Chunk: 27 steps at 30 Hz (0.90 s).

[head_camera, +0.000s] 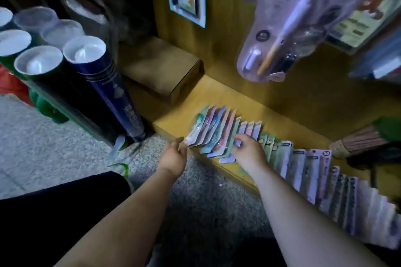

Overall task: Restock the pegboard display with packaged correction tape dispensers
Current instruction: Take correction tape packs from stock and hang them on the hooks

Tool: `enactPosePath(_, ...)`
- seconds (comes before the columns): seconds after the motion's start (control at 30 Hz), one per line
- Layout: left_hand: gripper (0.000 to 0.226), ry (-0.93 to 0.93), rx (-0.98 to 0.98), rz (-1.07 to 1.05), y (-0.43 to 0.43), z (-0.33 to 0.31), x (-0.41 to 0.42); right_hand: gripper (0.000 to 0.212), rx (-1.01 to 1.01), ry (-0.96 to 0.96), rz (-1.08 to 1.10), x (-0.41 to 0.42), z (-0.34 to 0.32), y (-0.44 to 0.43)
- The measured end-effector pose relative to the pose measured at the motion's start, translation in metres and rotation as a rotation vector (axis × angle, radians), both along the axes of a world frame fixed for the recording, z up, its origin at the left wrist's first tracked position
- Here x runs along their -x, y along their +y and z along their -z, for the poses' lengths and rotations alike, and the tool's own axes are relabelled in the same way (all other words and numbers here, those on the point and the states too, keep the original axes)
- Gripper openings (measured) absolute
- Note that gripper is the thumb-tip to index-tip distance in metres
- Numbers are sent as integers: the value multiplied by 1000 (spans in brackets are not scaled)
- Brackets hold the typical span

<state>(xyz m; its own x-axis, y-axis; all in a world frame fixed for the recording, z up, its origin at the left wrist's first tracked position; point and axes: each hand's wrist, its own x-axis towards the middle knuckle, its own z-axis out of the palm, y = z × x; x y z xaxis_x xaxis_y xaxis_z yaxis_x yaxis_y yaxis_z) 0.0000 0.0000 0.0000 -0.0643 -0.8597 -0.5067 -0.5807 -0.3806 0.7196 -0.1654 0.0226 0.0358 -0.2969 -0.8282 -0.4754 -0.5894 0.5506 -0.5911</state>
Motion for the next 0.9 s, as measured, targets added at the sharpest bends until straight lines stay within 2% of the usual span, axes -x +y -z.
enactPosePath(0.17, 42, 158, -19, -176, -32, 27, 7, 50, 6, 238, -84, -17, 29, -35)
enactPosePath(0.3, 42, 183, -74, -186, -50, 40, 2, 62, -86, 344, -222, -27, 48, -49)
enactPosePath(0.47, 42, 272, -111, -128, -63, 36, 9, 62, -121, 377, -219, -28, 52, -57)
enactPosePath(0.57, 38, 293, -91, -129, -67, 34, 18, 56, 35, 275, -215, -32, 51, -58)
enactPosePath(0.67, 35, 294, -103, -196, -69, 38, 18, 56, 107, 25, -135, -39, 55, -64)
enactPosePath(0.8, 31, 327, -122, -212, -75, 46, 14, 65, 41, -253, 145, -40, 65, -79)
enactPosePath(0.9, 32, 397, -174, -208, -74, 50, 16, 51, -83, -319, 216, -36, 72, -85)
